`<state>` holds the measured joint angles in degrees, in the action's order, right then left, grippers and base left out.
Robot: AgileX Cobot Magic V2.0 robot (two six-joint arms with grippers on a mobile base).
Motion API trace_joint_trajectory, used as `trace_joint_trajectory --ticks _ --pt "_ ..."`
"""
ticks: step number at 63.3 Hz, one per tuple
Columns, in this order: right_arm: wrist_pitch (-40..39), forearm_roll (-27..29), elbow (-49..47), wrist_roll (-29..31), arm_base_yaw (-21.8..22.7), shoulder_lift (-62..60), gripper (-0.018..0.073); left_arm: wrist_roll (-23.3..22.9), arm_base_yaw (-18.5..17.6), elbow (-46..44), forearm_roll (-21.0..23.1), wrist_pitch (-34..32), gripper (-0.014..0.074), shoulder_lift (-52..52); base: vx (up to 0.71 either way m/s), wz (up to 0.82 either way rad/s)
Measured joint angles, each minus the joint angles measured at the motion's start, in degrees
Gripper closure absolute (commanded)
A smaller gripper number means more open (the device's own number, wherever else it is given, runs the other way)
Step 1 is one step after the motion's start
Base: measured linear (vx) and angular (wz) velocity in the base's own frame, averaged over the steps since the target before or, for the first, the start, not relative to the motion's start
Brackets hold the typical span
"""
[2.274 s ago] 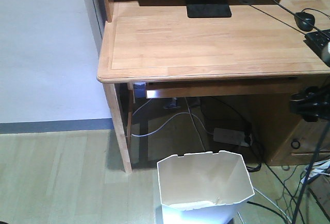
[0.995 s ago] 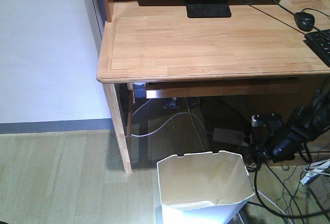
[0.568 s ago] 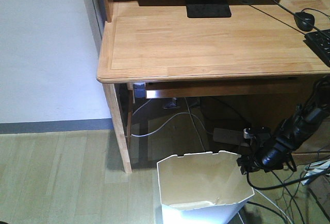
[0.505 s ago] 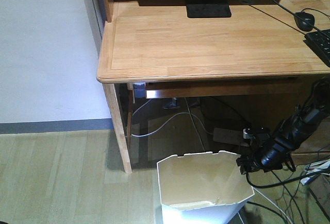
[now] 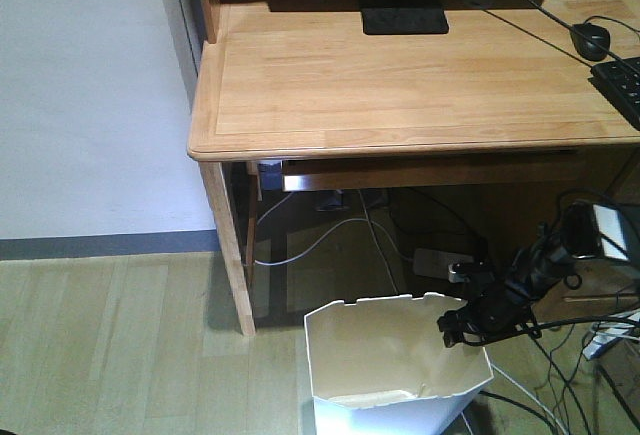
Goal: Move trash bin to bedside with robot
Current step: 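Close the right gripper on the bin rim and lift it slightly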
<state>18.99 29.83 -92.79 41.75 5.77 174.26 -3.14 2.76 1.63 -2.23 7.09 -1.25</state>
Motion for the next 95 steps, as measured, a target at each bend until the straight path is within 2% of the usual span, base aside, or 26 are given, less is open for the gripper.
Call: trace_joint_trajectory --ticks 6,11,16,24,41,51,59,69,82,89,95 --pt "0.85 -0.98 -2.10 -3.30 -0.15 1.93 0.0037 0.00 0.00 0.00 0.00 0.00 0.0603 0.00 0.00 0.00" --pt "1.60 -3.11 -3.20 -5.26 -0.03 2.98 0.0111 0.00 0.00 0.00 0.00 0.00 0.0603 0.00 0.00 0.00" --pt "2.48 -5.74 -3.87 -6.76 -0.03 3.35 0.0249 0.00 0.00 0.00 0.00 0.00 0.0603 0.00 0.00 0.00" --pt "4.13 -8.53 -4.77 -8.69 -0.03 3.47 0.0575 0.00 0.00 0.00 0.00 0.00 0.0603 0.00 0.00 0.00" --pt "5.58 -9.89 -5.46 -9.57 -0.03 3.40 0.0568 0.00 0.00 0.00 0.00 0.00 0.0603 0.00 0.00 0.00" --pt "3.83 -8.12 -3.26 -8.04 -0.03 2.06 0.0566 0.00 0.00 0.00 0.00 0.00 0.0603 0.00 0.00 0.00" --pt "-0.69 -2.86 3.19 -1.61 0.03 -1.95 0.0565 0.00 0.00 0.00 0.00 0.00 0.0603 0.00 0.00 0.00" --pt "-4.87 9.36 10.78 14.49 1.13 -7.70 0.0564 0.00 0.00 0.00 0.00 0.00 0.0603 0.00 0.00 0.00" --pt "-1.45 30.43 20.52 35.43 6.11 -16.12 0.0564 0.00 0.00 0.00 0.00 0.00 0.0603 0.00 0.00 0.00" --pt "1.90 36.98 26.11 43.11 8.39 -21.10 0.0564 0.00 0.00 0.00 0.00 0.00 0.0603 0.00 0.00 0.00" --pt "3.80 39.29 31.10 47.15 9.36 -25.63 0.0564 0.00 0.00 0.00 0.00 0.00 0.0603 0.00 0.00 0.00"
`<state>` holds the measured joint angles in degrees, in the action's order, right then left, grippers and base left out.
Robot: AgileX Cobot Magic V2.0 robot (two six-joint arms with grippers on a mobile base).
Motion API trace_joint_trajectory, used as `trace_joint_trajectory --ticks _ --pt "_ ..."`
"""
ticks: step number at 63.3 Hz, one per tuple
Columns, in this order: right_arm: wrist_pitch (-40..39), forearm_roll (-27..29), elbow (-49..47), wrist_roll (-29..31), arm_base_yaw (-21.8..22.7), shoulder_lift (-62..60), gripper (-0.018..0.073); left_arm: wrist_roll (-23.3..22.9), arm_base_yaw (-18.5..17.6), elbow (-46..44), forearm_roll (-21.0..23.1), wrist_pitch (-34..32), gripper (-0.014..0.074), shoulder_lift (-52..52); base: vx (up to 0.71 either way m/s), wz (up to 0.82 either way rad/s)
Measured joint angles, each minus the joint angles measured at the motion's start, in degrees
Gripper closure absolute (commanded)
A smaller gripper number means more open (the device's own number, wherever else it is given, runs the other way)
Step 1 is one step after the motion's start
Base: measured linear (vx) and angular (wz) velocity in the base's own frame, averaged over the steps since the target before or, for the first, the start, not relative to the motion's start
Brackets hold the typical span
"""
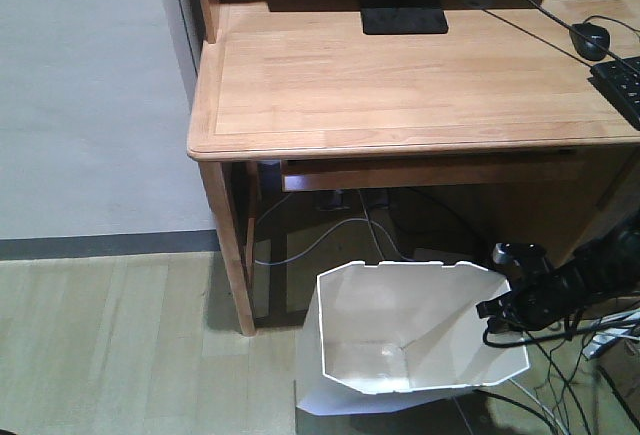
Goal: Move trash bin to bedside with robot
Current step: 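Close the right gripper on the bin rim and lift it slightly, then hold the bin in the right gripper while turning away from the desk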
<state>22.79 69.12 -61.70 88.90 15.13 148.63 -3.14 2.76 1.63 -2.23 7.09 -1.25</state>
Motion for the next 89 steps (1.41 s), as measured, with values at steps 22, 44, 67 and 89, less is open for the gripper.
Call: trace_joint_trajectory --ticks 22,44,67,89 --pt "0.79 1.67 13.66 2.81 0.25 -14.00 0.0564 0.00 0.00 0.00 0.00 0.00 0.0603 0.00 0.00 0.00" --pt "1.26 1.67 15.68 3.22 0.25 -15.85 0.0564 0.00 0.00 0.00 0.00 0.00 0.0603 0.00 0.00 0.00" --pt "1.31 1.86 15.68 3.17 0.25 -15.85 0.0564 0.00 0.00 0.00 0.00 0.00 0.0603 0.00 0.00 0.01" --pt "1.31 1.86 15.68 3.17 0.25 -15.85 0.0564 0.00 0.00 0.00 0.00 0.00 0.0603 0.00 -0.01 0.04"
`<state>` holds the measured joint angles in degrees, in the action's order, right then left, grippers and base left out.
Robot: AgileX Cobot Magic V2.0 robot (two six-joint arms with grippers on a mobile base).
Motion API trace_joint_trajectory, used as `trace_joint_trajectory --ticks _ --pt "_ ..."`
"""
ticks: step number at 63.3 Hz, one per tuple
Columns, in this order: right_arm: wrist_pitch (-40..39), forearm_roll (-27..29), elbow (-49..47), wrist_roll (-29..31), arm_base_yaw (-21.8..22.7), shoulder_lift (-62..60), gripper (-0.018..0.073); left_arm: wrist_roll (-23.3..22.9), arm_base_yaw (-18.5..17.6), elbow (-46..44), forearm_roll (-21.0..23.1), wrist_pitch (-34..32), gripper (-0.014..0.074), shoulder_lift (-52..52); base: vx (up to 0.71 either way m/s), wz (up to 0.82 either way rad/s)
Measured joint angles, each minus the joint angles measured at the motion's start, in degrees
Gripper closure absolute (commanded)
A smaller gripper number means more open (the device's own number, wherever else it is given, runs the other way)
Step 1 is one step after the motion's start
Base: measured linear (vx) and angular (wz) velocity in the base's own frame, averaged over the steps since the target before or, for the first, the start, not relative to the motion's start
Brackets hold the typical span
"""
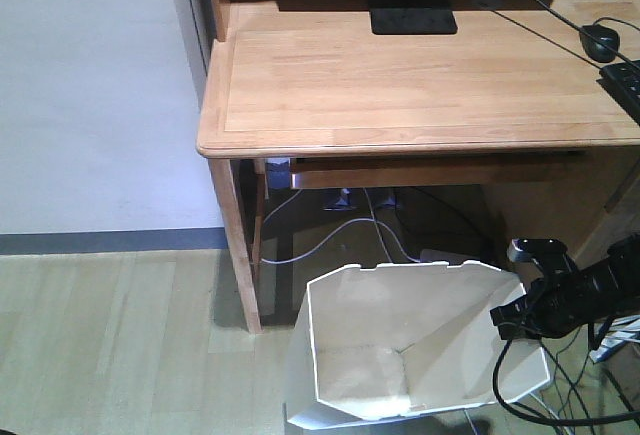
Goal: Move trash bin to bedside with robot
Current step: 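Hold the bin in the right gripper while turning away from the desk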
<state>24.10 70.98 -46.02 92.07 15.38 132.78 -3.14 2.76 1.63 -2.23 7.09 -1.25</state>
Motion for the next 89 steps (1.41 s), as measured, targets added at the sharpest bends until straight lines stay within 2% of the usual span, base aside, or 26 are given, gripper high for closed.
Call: trace_joint_trajectory --ticks 30,89 --pt "-0.35 0.00 0.00 0.00 0.11 0.00 0.0564 0.00 0.00 0.00 0.00 0.00 0.0603 0.00 -0.04 0.24" --pt "0.47 0.00 0.00 0.00 0.11 0.00 0.0564 0.00 0.00 0.00 0.00 0.00 0.0603 0.00 0.01 0.51"
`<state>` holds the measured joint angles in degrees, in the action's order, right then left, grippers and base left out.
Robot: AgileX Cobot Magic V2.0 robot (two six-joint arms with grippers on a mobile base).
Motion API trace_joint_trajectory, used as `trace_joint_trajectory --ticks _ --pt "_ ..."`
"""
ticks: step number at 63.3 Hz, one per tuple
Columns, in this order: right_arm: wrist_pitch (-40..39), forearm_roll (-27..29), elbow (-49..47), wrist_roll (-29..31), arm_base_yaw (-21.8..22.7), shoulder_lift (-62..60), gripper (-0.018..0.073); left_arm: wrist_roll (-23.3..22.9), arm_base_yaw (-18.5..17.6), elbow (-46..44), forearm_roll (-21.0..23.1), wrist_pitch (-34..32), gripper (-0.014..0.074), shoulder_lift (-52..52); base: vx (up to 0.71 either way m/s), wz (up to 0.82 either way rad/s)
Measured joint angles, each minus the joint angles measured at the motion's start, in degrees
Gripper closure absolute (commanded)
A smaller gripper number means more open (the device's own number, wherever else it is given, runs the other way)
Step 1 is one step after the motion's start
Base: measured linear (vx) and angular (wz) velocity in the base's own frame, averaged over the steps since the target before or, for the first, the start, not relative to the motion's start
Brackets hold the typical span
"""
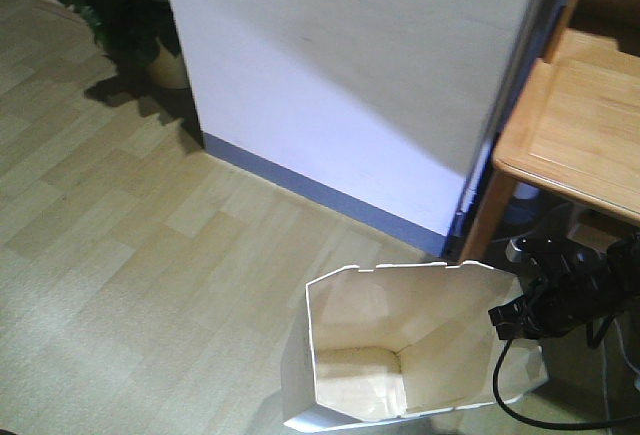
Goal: Move trash bin to bedside with robot
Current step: 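Hold the bin in the right gripper while turning away from the desk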
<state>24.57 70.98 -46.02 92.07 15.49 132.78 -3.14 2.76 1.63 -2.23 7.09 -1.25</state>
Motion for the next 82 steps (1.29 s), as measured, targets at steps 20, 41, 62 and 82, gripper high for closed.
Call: trace_joint_trajectory --ticks 20,41,62,82 --pt "-0.17 0.00 0.00 0.00 0.00 0.00 0.0564 0.00 0.00 0.00 0.00 0.00 0.0603 0.00 0.08 0.31" --pt "-0.47 0.00 0.00 0.00 0.00 0.00 0.0564 0.00 0.00 0.00 0.00 0.00 0.0603 0.00 0.08 0.34" --pt "-0.53 0.00 0.00 0.00 0.00 0.00 0.0564 0.00 0.00 0.00 0.00 0.00 0.0603 0.00 0.11 0.50" --pt "-0.53 0.00 0.00 0.00 0.00 0.00 0.0564 0.00 0.00 0.00 0.00 0.00 0.0603 0.00 0.13 0.55"
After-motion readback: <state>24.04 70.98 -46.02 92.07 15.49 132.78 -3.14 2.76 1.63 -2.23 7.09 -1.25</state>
